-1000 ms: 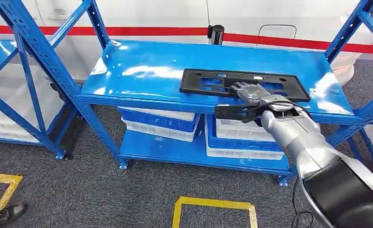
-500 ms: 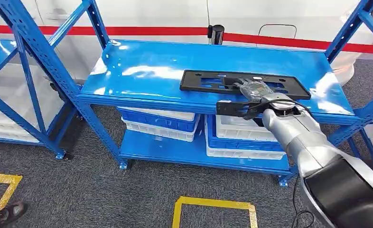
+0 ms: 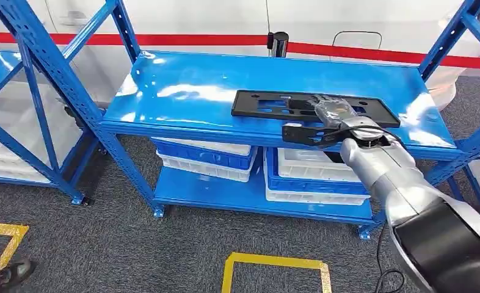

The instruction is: Take the parts from the cabinet and place them on the table.

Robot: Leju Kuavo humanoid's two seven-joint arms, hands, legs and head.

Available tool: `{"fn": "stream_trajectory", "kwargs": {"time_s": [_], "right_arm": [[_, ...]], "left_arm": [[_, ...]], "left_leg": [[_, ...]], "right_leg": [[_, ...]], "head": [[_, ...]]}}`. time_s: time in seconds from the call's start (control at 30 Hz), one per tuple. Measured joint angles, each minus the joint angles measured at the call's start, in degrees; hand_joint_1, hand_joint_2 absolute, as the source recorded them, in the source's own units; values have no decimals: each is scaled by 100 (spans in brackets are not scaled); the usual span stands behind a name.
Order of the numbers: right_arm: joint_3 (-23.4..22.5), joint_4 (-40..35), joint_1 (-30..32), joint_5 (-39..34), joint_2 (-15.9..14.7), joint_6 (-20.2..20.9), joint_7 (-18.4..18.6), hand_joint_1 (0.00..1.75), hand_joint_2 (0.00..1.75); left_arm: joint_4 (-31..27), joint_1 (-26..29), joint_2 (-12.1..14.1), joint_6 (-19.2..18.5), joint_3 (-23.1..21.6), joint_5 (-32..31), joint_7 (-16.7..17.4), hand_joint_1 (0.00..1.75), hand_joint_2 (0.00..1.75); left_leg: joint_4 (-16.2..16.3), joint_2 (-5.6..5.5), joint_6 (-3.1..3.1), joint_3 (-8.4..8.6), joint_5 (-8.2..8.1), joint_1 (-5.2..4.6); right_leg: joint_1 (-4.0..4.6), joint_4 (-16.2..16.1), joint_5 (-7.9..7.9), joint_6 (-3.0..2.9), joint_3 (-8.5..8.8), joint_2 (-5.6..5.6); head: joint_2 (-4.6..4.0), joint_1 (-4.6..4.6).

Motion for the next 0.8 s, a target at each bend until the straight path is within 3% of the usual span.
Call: {"fn": "stream_trajectory", "kwargs": {"time_s": [0.37, 0.8], "right_arm": [[-17, 7, -6, 70, -37, 2, 13, 0, 175], [-13, 55, 191, 343, -35, -273, 413, 0, 175]], "left_arm": [[0, 0, -2, -20, 0, -20, -22, 0, 0], [0, -1, -9, -33, 0, -50, -33, 0, 0]], "left_leg": [[0, 0, 0, 0, 0, 0], [0, 0, 0, 0, 0, 0]], "right_leg": [[0, 0, 0, 0, 0, 0], [0, 0, 0, 0, 0, 0]], "head": [[0, 0], [0, 0]]}}
